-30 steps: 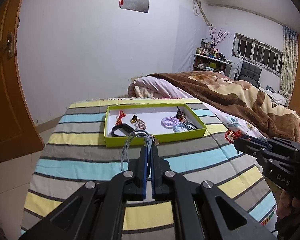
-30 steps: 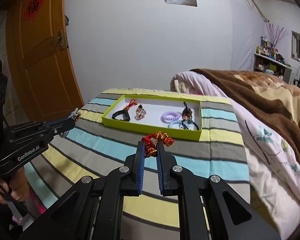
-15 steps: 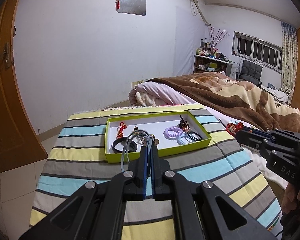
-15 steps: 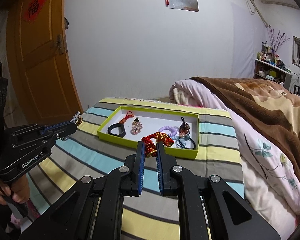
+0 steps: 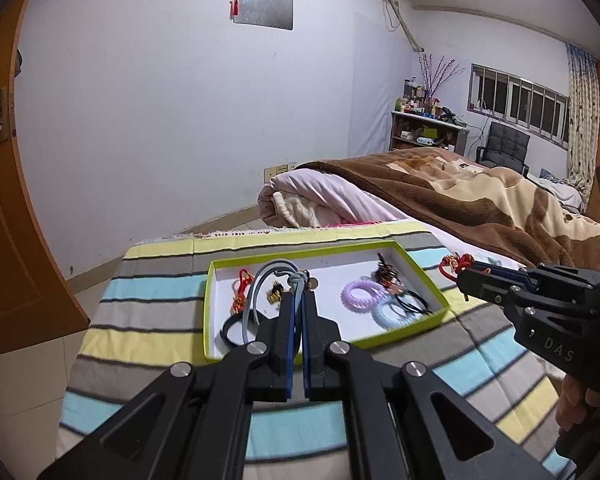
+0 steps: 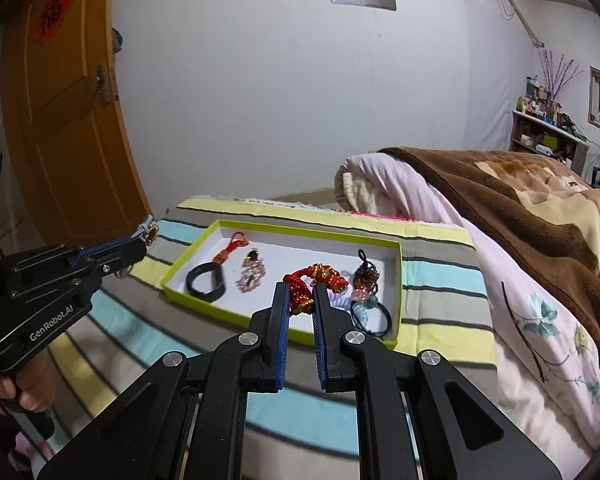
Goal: Organize jewelry
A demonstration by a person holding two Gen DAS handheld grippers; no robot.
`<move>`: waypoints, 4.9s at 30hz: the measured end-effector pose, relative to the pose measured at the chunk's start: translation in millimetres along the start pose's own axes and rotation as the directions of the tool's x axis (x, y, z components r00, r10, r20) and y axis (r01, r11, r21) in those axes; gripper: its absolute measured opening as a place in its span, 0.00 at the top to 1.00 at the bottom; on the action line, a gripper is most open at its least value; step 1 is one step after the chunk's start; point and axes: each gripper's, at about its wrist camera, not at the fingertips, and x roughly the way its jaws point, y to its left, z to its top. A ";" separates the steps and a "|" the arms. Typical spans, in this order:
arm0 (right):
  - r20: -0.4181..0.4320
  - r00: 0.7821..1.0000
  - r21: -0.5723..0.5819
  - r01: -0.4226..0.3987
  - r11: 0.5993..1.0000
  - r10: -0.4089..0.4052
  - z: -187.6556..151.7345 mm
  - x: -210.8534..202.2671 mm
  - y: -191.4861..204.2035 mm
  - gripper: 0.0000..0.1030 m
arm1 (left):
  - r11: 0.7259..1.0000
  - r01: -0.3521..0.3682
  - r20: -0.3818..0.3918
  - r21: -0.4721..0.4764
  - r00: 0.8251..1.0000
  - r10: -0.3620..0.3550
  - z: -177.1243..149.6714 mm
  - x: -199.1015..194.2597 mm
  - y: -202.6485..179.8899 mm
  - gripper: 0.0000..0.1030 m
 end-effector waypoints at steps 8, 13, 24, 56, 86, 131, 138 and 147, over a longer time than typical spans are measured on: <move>-0.041 0.999 -0.018 -0.002 1.000 0.001 12.6 55.2 -6.0 0.89 | 1.000 -0.005 -0.042 -0.028 0.999 0.003 9.7 52.0 15.3 0.97; -0.073 0.997 -0.014 -0.004 1.000 0.003 16.8 87.2 -11.4 0.89 | 0.999 -0.018 -0.068 -0.036 0.998 0.015 10.6 79.8 21.7 0.97; -0.155 0.988 0.014 0.005 1.000 -0.002 16.7 139.4 -24.6 0.89 | 0.997 -0.047 -0.155 -0.059 0.987 0.037 2.6 127.4 34.7 0.97; -0.130 0.991 0.036 0.002 0.999 0.003 0.4 99.6 -10.5 0.73 | 0.995 -0.025 -0.180 -0.099 0.984 0.007 -11.7 100.5 40.6 0.81; 0.059 0.997 0.014 0.050 0.999 -0.051 -93.9 -85.3 42.9 0.72 | 0.995 -0.060 0.024 -0.085 0.998 0.062 -84.3 -80.5 -5.6 0.74; 0.064 0.992 0.022 0.105 0.994 -0.106 -143.8 -131.1 62.2 0.72 | 0.987 -0.123 -0.008 -0.101 0.992 0.123 -140.5 -125.6 -19.8 0.74; 0.064 0.992 0.022 0.106 0.994 -0.108 -143.9 -130.9 62.0 0.72 | 0.988 -0.123 -0.006 -0.098 0.992 0.123 -140.6 -125.9 -19.3 0.74; 0.065 0.992 0.024 0.108 0.994 -0.109 -144.0 -131.0 62.0 0.72 | 0.988 -0.123 -0.004 -0.097 0.992 0.123 -141.1 -126.2 -18.8 0.74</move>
